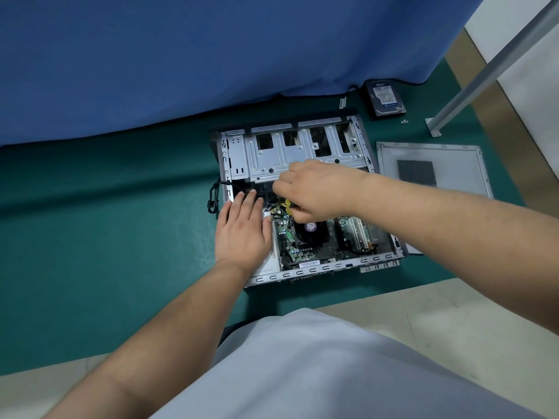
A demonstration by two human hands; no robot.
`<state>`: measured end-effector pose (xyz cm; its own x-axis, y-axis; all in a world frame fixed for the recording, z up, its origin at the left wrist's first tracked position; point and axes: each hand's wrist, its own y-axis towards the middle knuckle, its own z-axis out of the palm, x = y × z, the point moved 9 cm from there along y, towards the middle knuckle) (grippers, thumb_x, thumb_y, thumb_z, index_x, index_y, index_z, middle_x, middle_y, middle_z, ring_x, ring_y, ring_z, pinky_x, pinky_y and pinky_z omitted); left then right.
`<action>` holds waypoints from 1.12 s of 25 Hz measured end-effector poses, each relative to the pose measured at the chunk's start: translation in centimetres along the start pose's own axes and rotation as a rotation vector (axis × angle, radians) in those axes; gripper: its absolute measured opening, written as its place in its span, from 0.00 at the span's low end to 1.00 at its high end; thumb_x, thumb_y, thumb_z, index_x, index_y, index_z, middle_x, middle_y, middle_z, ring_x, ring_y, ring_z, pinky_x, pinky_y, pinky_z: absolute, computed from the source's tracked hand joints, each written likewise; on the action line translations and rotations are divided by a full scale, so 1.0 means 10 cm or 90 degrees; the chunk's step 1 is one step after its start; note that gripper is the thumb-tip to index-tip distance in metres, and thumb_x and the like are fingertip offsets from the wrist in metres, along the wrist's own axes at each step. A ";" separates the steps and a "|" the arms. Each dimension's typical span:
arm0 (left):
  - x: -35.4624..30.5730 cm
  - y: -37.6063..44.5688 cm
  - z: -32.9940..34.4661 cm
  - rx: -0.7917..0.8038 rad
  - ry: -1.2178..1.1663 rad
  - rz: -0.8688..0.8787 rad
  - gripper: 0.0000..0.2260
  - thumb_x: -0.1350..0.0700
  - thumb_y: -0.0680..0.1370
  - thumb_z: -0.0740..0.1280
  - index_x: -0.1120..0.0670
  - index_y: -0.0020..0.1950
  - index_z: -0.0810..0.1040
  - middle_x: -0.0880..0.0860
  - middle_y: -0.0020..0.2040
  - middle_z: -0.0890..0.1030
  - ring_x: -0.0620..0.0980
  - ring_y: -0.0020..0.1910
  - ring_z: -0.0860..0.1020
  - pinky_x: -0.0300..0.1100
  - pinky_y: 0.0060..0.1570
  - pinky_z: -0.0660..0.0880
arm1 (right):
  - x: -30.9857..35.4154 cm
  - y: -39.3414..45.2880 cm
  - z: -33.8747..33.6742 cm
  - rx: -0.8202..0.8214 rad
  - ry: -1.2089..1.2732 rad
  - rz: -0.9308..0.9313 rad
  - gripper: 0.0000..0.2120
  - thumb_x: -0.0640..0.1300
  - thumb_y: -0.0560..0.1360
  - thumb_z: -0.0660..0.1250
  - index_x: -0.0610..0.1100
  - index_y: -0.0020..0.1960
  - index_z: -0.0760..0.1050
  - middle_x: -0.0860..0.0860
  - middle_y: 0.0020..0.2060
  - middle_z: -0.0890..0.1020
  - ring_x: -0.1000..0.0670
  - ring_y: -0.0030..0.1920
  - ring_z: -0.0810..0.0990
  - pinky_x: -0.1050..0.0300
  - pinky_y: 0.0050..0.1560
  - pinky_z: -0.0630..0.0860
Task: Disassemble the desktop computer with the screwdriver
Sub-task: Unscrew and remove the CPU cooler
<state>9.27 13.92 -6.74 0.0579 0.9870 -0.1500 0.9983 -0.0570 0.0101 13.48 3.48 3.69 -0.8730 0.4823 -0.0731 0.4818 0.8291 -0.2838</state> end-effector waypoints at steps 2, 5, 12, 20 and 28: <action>0.00 0.00 0.01 -0.002 0.000 0.000 0.26 0.44 0.85 0.49 0.53 0.77 0.71 0.51 0.79 0.69 0.51 0.80 0.61 0.51 0.80 0.52 | -0.15 -0.02 0.04 -0.001 0.045 0.107 0.22 0.61 0.81 0.55 0.45 0.64 0.68 0.45 0.48 0.80 0.41 0.51 0.79 0.49 0.42 0.73; 0.00 0.00 0.00 -0.010 -0.001 0.000 0.26 0.44 0.85 0.49 0.53 0.76 0.72 0.51 0.78 0.70 0.51 0.80 0.61 0.51 0.80 0.52 | -0.32 -0.04 0.05 -0.034 -0.016 0.288 0.29 0.67 0.83 0.46 0.45 0.64 0.70 0.44 0.43 0.83 0.39 0.45 0.83 0.54 0.31 0.59; 0.01 0.00 -0.01 -0.008 -0.002 -0.005 0.26 0.44 0.85 0.49 0.53 0.77 0.72 0.51 0.78 0.70 0.51 0.80 0.62 0.50 0.80 0.51 | -0.08 0.00 0.00 -0.026 0.065 0.053 0.21 0.61 0.81 0.55 0.49 0.67 0.69 0.46 0.45 0.79 0.42 0.51 0.79 0.49 0.42 0.73; 0.00 0.00 -0.02 -0.013 -0.005 -0.004 0.26 0.44 0.84 0.49 0.53 0.76 0.73 0.51 0.78 0.71 0.51 0.79 0.63 0.50 0.80 0.52 | -0.03 0.03 0.01 -0.049 0.054 0.058 0.17 0.54 0.79 0.56 0.44 0.62 0.68 0.49 0.39 0.77 0.45 0.42 0.74 0.49 0.42 0.73; 0.01 0.00 -0.02 -0.020 -0.003 -0.005 0.26 0.44 0.84 0.50 0.54 0.75 0.73 0.52 0.77 0.71 0.52 0.79 0.63 0.51 0.80 0.53 | -0.19 -0.01 0.03 -0.078 -0.046 0.226 0.23 0.62 0.84 0.49 0.45 0.63 0.69 0.46 0.38 0.82 0.41 0.37 0.79 0.54 0.32 0.65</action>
<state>9.27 14.03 -6.51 0.0505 0.9865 -0.1555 0.9982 -0.0447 0.0407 15.03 2.39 3.59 -0.6512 0.7278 -0.2152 0.7568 0.6439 -0.1125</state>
